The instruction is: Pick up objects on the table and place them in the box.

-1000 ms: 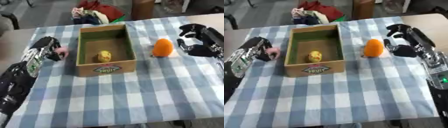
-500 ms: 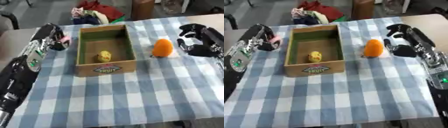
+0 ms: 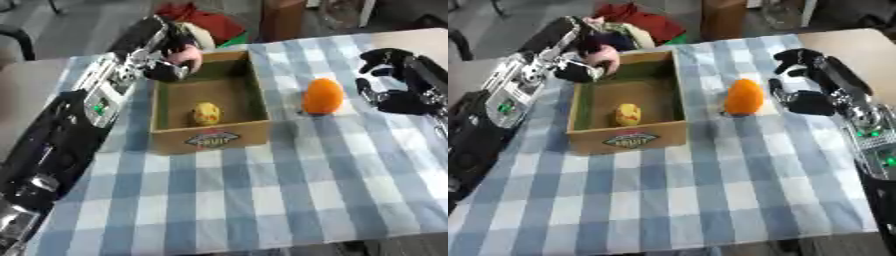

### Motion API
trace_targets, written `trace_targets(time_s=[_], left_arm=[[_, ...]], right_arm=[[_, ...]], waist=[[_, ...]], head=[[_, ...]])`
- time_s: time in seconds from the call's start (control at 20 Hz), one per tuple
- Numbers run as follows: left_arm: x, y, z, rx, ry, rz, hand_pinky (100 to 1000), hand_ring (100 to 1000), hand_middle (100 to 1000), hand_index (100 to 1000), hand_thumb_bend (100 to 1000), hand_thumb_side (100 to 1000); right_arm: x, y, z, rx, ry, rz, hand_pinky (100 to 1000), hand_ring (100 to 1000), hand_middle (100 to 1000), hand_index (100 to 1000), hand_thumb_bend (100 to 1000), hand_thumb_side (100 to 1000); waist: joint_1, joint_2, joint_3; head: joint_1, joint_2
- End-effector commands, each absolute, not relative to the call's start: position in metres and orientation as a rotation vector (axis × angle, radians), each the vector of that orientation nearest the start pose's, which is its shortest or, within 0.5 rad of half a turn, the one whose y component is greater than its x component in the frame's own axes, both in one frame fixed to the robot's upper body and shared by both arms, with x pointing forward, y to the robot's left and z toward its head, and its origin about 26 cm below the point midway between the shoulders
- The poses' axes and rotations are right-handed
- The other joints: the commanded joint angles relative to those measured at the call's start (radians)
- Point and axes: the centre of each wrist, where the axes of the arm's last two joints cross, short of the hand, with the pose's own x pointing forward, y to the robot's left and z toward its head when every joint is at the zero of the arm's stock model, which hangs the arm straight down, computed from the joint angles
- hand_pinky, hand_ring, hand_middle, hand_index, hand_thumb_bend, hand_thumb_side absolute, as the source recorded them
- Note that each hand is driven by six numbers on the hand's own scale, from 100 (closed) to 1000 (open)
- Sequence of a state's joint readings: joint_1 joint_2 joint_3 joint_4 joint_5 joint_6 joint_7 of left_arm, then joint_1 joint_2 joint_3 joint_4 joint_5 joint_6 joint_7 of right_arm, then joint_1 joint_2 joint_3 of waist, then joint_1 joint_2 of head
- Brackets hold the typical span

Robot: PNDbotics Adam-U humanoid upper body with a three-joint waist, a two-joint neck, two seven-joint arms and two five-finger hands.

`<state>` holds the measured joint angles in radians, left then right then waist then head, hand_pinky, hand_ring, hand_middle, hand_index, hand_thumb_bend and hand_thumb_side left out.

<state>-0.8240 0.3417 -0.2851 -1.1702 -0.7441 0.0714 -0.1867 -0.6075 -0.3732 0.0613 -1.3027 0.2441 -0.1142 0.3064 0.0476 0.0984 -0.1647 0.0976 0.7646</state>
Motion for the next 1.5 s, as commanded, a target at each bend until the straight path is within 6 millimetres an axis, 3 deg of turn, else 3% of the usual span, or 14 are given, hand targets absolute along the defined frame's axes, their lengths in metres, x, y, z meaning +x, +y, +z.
trace_targets(time_s=[0.05, 0.15, 0.2, 0.3, 0.45, 0.7, 0.85, 0.9, 1.1, 1.5], left_arm=[[0.452, 0.197, 0.165, 0.794, -1.594, -1.309, 660, 493, 478, 572, 334, 100], [0.452, 0.199, 0.158, 0.772, -1.577, -1.331, 682, 566, 563, 691, 423, 100], [0.452, 0.201, 0.156, 0.764, -1.583, -1.324, 707, 611, 624, 751, 520, 150], [0.45, 0.204, 0.157, 0.756, -1.62, -1.278, 730, 641, 687, 777, 584, 276], [0.444, 0.212, 0.165, 0.754, -1.701, -1.158, 748, 659, 733, 789, 604, 328], [0.428, 0.228, 0.181, 0.742, -1.813, -0.956, 755, 653, 745, 772, 590, 363], [0.412, 0.242, 0.191, 0.72, -1.883, -0.8, 737, 598, 641, 738, 512, 314], [0.407, 0.246, 0.193, 0.711, -1.905, -0.736, 729, 582, 614, 722, 442, 275], [0.385, 0.262, 0.197, 0.69, -1.965, -0.534, 725, 569, 597, 714, 412, 237], [0.357, 0.28, 0.192, 0.691, -1.965, -0.453, 728, 570, 596, 715, 393, 231]], right_arm=[[0.419, -0.279, 0.154, -0.269, -1.85, 0.902, 840, 923, 624, 821, 154, 121], [0.419, -0.279, 0.154, -0.271, -1.849, 0.901, 840, 923, 624, 821, 153, 121], [0.419, -0.28, 0.154, -0.273, -1.848, 0.9, 840, 923, 624, 821, 152, 121], [0.419, -0.281, 0.154, -0.278, -1.846, 0.9, 841, 922, 625, 821, 152, 120], [0.42, -0.286, 0.156, -0.301, -1.84, 0.897, 842, 922, 624, 823, 153, 117], [0.425, -0.297, 0.163, -0.369, -1.831, 0.892, 848, 921, 628, 827, 155, 113], [0.431, -0.306, 0.165, -0.418, -1.814, 0.899, 852, 922, 634, 829, 162, 114], [0.433, -0.309, 0.165, -0.432, -1.799, 0.903, 853, 922, 637, 829, 167, 112], [0.441, -0.323, 0.153, -0.478, -1.71, 0.932, 865, 932, 680, 842, 207, 138], [0.455, -0.329, 0.135, -0.543, -1.592, 0.996, 883, 940, 729, 863, 297, 176]], waist=[[-0.006, -0.014, 0.0], [-0.006, -0.013, 0.001], [-0.005, -0.012, 0.002], [-0.005, -0.011, 0.005], [-0.006, -0.01, 0.011], [-0.008, -0.008, 0.023], [-0.008, -0.007, 0.034], [-0.008, -0.007, 0.039], [-0.007, -0.007, 0.06], [-0.004, -0.007, 0.084]], head=[[0.003, -0.002], [0.001, -0.001], [-0.002, -0.001], [-0.005, -0.001], [-0.009, -0.001], [-0.017, -0.003], [-0.024, -0.005], [-0.027, -0.005], [-0.035, -0.005], [-0.051, -0.005]])
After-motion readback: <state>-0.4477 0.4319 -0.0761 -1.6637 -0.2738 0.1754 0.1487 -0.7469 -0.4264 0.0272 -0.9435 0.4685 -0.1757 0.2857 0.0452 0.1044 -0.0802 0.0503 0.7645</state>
